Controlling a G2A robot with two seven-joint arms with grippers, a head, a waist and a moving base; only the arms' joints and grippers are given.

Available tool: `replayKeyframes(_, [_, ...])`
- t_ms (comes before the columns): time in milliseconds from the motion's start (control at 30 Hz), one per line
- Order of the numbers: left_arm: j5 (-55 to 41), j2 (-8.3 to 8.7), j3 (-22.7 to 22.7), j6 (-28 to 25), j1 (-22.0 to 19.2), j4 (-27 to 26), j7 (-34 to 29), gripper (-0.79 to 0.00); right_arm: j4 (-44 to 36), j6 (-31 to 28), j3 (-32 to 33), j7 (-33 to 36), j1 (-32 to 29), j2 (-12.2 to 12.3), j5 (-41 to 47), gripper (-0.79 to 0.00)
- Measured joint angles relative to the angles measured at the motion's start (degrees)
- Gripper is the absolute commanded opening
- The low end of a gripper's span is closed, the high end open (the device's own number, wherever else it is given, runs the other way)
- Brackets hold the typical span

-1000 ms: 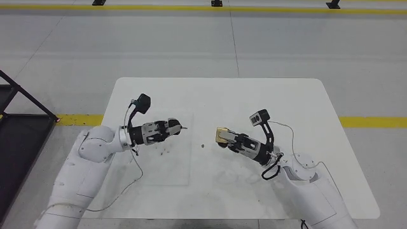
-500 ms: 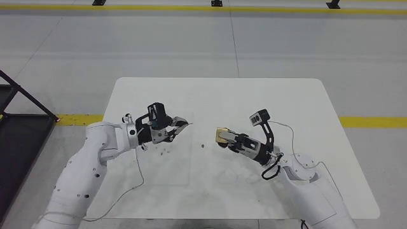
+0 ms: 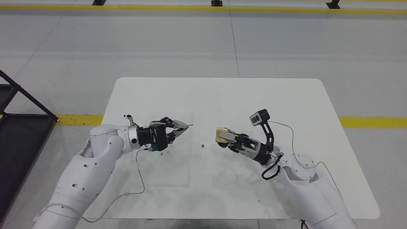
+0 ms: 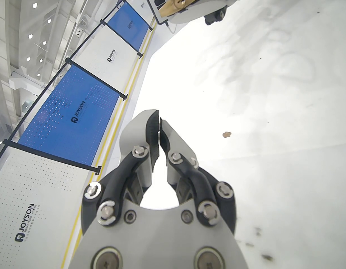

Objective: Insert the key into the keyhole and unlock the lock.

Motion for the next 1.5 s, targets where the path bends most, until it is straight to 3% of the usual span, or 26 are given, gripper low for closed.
replayKeyframes(267, [0.86,0.05,0.10,0.88,-0.11,-0.86,-0.71,-0.785,0.00,0.00,0.00,0.00,0.00,0.00,0.00,-0.785])
replayKeyframes(333, [3.13,0.11,0.74,4.43,0.51,-2.22,-0.95,-0.785,0.00,0.00,0.00,0.00,0.00,0.00,0.00,-0.785])
replayKeyframes(433, [7.20,0.87,0.20,12.99,-0.16,-2.95,5.68,-0.785,0.00,0.00,0.00,0.00,0.00,0.00,0.00,-0.785])
replayKeyframes(500, [15.27,1.44,-0.13,19.89,-0.51,-3.25,8.91,-0.785,0.00,0.00,0.00,0.00,0.00,0.00,0.00,-0.785])
replayKeyframes(567, [23.64,1.79,0.40,25.56,-0.59,-3.94,7.82,-0.785,0.00,0.00,0.00,0.00,0.00,0.00,0.00,-0.785])
replayKeyframes(867, [38.04,2.63,2.64,40.25,-5.44,-1.42,19.41,-0.785,0.00,0.00,0.00,0.00,0.00,0.00,0.00,-0.785])
replayKeyframes(1100, [38.76,3.02,2.61,41.09,-9.21,0.75,24.22,-0.785,0.00,0.00,0.00,0.00,0.00,0.00,0.00,-0.785])
replayKeyframes(1500, [38.50,3.02,2.55,41.06,-9.30,0.89,24.56,-0.785,0.00,0.00,0.00,0.00,0.00,0.00,0.00,-0.785])
